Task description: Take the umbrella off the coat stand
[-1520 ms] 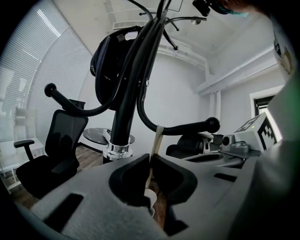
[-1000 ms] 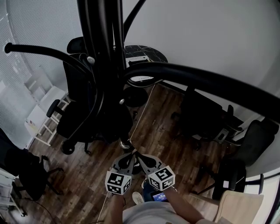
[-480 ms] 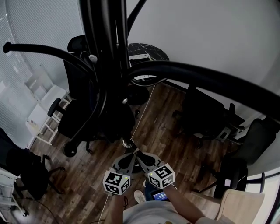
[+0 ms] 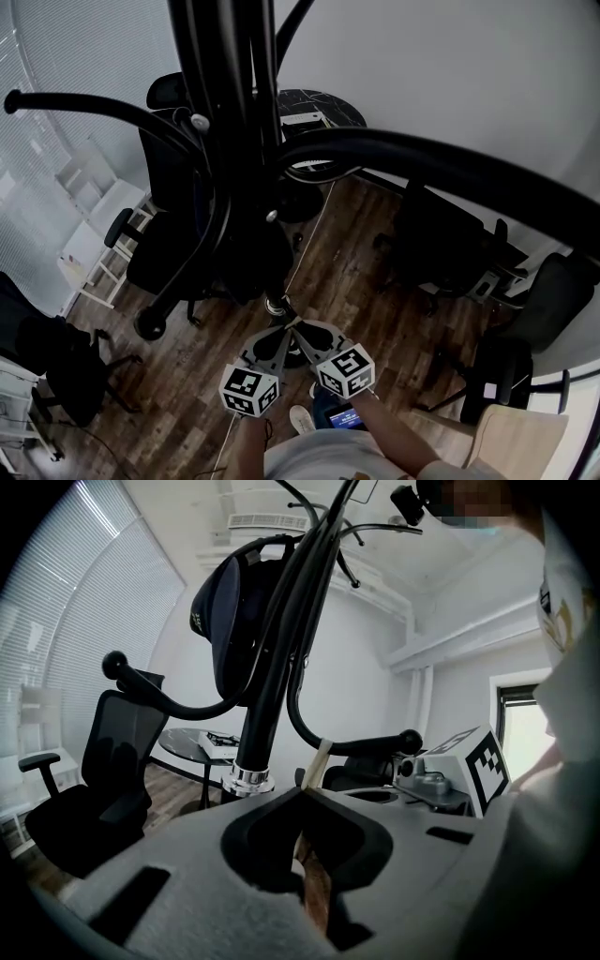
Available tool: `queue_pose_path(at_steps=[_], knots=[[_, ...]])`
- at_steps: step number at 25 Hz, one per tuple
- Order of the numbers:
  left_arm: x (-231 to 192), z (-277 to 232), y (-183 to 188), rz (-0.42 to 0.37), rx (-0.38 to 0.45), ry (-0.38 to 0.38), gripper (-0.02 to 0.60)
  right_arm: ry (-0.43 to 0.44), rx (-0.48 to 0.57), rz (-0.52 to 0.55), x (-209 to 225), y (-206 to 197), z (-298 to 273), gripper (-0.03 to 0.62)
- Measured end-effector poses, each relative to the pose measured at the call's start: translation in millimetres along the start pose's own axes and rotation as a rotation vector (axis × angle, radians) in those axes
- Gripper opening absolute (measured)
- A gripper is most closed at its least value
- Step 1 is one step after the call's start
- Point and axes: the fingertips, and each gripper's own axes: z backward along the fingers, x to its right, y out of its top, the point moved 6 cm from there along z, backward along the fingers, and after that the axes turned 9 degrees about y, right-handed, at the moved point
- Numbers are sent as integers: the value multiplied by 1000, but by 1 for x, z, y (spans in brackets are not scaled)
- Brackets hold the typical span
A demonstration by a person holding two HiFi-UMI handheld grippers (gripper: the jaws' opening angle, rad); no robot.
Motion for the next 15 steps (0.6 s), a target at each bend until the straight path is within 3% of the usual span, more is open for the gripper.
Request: queue_pose_path(at_steps=[11, 15], knots=[[-2, 0, 1, 1, 0, 1, 20, -11, -7, 17, -1, 2, -1, 23], [1, 1, 2, -31, -12, 4, 20, -14, -4, 7, -3, 2, 1, 20]])
